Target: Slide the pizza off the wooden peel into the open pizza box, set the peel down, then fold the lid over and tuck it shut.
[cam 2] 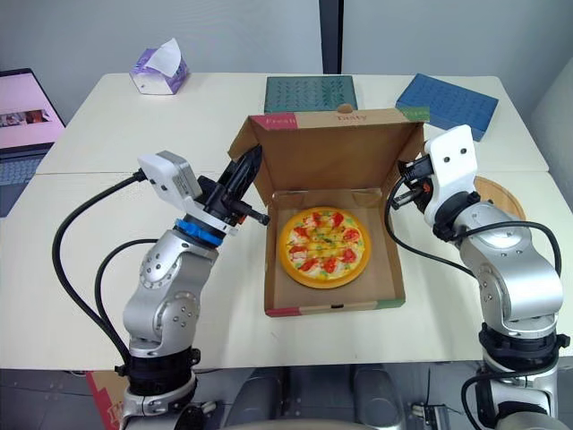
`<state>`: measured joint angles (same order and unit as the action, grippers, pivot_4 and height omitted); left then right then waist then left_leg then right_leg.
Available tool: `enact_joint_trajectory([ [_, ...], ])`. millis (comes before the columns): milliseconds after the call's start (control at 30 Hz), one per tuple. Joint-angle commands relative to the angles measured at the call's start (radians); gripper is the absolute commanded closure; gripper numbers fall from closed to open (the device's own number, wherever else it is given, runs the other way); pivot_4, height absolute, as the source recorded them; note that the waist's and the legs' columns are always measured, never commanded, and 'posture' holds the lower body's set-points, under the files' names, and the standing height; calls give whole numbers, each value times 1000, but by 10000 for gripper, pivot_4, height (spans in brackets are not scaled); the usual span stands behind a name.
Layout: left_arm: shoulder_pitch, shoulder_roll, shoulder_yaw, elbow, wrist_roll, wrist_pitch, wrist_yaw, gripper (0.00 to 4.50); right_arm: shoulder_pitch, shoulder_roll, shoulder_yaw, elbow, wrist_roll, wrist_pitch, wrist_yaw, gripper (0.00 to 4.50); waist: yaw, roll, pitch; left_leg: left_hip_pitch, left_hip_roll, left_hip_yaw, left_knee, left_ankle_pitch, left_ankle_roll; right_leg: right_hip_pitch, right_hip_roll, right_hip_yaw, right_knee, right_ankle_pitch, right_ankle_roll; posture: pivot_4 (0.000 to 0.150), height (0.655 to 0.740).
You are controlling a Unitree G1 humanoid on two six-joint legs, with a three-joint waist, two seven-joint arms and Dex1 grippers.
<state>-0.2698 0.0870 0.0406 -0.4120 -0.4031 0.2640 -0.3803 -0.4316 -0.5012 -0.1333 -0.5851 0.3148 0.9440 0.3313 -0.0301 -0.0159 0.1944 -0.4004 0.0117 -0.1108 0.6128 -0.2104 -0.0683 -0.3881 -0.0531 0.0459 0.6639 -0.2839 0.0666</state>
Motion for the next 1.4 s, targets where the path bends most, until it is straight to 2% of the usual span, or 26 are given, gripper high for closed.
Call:
enact_joint_trajectory([
  [33,16,-18,-74,-22,26,-83,-25,45000,12,-3,9,-49,31,-52,41,44437,0,0,0,0,0,0,0,0,0,0,0,0,0,0,0,1500,7400],
  [267,-32,-3,-46,26,45,-101,-5,45000,-15,18,-19,-21,58,-36,32,44437,0,0,0,0,0,0,0,0,0,0,0,0,0,0,0,1500,7400],
  [433,-122,20,-18,83,-2,-5,-1,45000,-26,17,-22,-5,19,-47,-6,44437,0,0,0,0,0,0,1,0,0,0,0,0,0,0,0,1500,7400],
  [700,-290,1,27,263,-68,77,-8,45000,-40,14,-2,19,-36,-64,-57,44437,-2,0,0,0,0,0,1,0,0,0,0,0,-1,0,0,1500,7400],
  [1033,-215,7,17,172,-91,55,-44,45000,-24,-56,-67,40,4,-1,-1,44437,-1,0,0,0,0,0,0,0,0,0,0,0,0,0,0,1500,7400],
  [1133,-196,19,29,157,-96,53,-51,45000,-35,-41,-102,53,20,5,-8,39294,-1,0,0,0,0,0,0,0,0,0,0,0,0,0,0,1500,7400],
  [1333,-181,43,36,157,-95,42,-75,45000,-63,-54,-100,91,29,-10,-4,19013,-1,0,0,0,0,0,0,0,0,0,0,0,0,0,0,1500,7400],
  [1400,-183,49,40,164,-95,38,-80,45000,-71,-57,-90,119,20,-28,-1,19013,-1,0,0,0,0,0,0,0,0,0,0,0,0,0,0,1500,7400],
])
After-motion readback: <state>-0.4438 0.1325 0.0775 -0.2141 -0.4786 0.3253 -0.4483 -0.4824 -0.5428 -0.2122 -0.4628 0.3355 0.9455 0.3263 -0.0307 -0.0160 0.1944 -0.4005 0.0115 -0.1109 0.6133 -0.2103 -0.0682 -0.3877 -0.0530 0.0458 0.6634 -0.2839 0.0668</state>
